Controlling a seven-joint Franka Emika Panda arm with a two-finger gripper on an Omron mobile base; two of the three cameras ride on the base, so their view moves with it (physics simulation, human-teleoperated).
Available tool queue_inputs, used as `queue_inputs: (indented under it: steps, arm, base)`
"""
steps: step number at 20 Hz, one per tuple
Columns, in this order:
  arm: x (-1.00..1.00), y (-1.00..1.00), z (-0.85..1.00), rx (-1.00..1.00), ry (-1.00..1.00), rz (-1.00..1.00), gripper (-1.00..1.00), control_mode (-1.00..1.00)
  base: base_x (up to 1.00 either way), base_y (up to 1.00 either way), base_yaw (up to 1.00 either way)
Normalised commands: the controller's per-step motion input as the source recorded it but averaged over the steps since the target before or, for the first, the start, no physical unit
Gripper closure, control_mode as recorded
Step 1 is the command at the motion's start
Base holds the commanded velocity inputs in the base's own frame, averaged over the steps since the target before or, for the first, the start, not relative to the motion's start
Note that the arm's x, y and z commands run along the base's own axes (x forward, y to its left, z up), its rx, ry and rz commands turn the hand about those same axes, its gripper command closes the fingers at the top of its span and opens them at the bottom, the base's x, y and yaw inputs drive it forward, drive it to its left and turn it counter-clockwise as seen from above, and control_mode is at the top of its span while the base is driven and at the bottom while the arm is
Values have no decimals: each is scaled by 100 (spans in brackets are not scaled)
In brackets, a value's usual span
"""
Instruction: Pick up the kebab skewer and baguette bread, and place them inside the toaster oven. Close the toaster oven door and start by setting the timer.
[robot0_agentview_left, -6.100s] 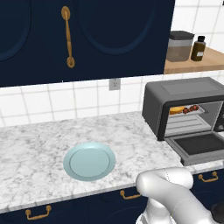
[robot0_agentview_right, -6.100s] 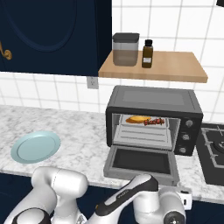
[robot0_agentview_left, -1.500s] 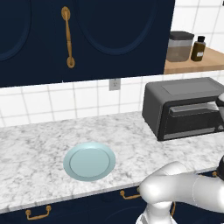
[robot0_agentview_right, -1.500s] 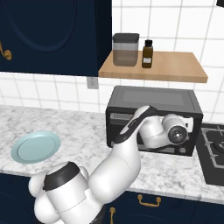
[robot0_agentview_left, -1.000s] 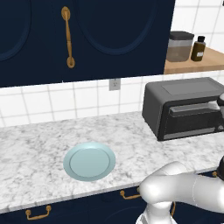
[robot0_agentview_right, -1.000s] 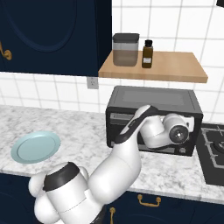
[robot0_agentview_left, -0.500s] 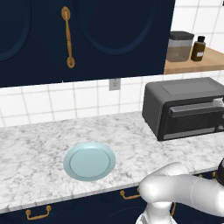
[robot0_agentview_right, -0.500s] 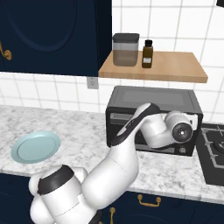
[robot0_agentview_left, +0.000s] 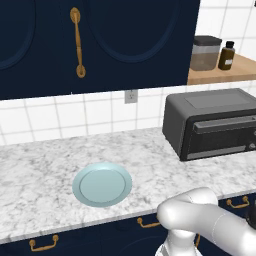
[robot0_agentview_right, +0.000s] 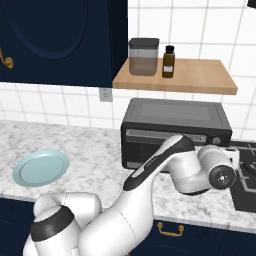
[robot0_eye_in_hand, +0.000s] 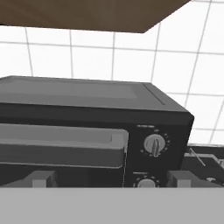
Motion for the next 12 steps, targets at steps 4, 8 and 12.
queue_inputs:
  steps: [4, 8, 12]
  arm:
    - [-25, -11, -45, 0, -1, 0, -100, -100]
    - [-13, -3, -51, 0, -4, 0, -100, -100]
    - [-1, 0, -30, 0, -5, 0, -100, -100]
  base:
    - [0, 0, 0]
    - [0, 0, 0]
    - [0, 0, 0]
